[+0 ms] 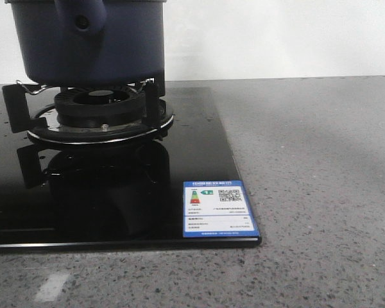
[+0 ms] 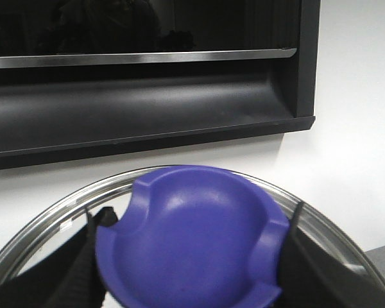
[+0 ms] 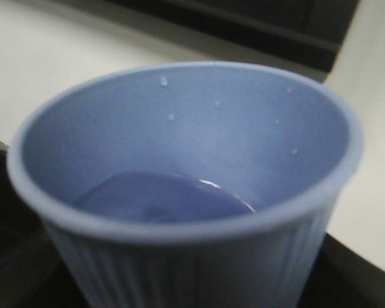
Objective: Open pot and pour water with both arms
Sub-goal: 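Tilt the blue cup with right gripper to pour water into the pot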
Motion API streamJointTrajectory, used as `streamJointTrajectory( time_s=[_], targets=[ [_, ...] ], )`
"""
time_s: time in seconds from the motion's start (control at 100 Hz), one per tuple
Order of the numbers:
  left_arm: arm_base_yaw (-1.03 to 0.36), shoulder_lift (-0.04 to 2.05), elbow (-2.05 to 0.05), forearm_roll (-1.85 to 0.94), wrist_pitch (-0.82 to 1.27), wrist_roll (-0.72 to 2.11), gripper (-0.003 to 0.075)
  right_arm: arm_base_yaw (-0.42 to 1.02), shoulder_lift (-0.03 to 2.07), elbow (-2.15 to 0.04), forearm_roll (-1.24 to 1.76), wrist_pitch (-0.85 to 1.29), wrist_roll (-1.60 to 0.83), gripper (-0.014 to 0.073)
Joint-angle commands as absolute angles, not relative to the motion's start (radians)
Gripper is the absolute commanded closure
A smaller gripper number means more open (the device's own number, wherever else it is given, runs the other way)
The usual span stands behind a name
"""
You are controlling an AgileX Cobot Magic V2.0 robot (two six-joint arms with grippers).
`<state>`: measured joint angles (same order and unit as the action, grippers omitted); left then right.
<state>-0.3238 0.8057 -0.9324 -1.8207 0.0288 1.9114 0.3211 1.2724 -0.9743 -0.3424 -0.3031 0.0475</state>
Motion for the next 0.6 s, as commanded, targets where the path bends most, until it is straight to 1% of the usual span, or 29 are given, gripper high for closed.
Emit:
streamJointTrajectory(
  time_s=[0.0, 0.42, 0.59],
  targets=[
    [-0.328, 0.794, -0.966, -1.864, 0.058, 1.907, 0.047, 0.353, 1.285, -1.096, -0.34, -0.34, 0.05, 0.0235],
    [-0.328, 0.794, -0.966, -1.864, 0.058, 1.907, 0.047, 0.496, 1.53, -1.427, -0.346, -0.208, 0.05, 0.0235],
    [-0.328, 0.794, -0.966, -1.864, 0.058, 1.907, 0.047, 0.535, 1.614, -1.531, -0.417, -0.144, 0.05, 0.0235]
  ],
)
